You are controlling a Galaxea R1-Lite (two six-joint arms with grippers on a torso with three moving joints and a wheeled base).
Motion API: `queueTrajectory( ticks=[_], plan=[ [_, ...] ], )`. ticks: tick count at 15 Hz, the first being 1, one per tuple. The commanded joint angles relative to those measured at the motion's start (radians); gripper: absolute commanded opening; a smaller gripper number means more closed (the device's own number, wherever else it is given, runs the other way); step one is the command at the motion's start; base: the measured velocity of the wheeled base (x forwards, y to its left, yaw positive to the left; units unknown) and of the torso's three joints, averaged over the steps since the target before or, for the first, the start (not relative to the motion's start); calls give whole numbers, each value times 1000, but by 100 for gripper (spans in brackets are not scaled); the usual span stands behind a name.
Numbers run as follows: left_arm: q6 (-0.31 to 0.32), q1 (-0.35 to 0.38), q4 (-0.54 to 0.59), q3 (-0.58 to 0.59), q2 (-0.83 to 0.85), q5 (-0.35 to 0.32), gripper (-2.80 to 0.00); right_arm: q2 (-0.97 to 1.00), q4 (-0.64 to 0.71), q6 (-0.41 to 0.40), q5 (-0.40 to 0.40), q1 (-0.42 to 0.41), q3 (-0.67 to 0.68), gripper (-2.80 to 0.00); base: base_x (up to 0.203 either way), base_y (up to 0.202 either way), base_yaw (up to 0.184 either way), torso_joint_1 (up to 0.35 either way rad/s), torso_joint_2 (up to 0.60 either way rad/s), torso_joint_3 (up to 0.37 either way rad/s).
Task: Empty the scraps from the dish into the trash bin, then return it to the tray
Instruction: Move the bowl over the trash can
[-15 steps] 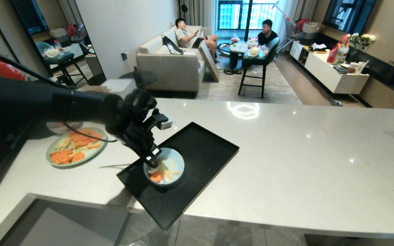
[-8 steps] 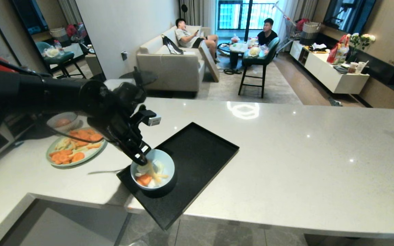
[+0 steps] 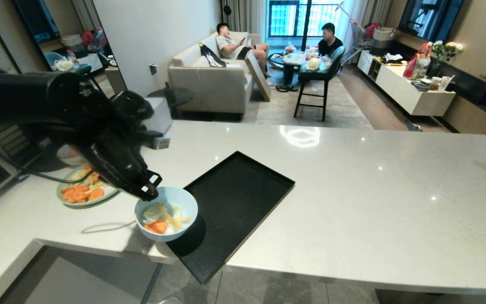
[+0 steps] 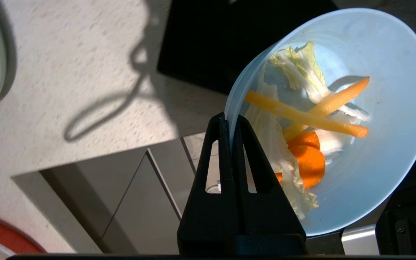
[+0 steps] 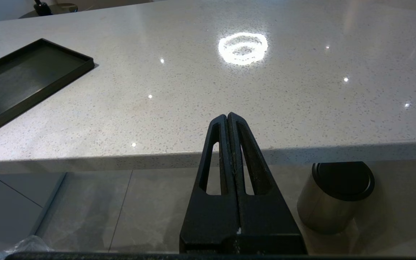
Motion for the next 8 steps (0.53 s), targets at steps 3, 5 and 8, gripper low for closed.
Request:
queueTrajectory(
  ticks=[3, 5, 8],
  plan=[
    [-1, 184, 6, 90, -153, -89, -280, 1, 0, 1, 0, 0, 0, -280, 0, 0, 0, 0, 0, 0],
    [-1, 282, 4, 185, -253, -110, -280, 0, 0, 0, 0, 0, 0, -280, 0, 0, 0, 0, 0, 0],
    [7, 436, -2, 356, -406, -117, -280, 1, 0, 0, 0, 0, 0, -280, 0, 0, 0, 0, 0, 0]
  ],
)
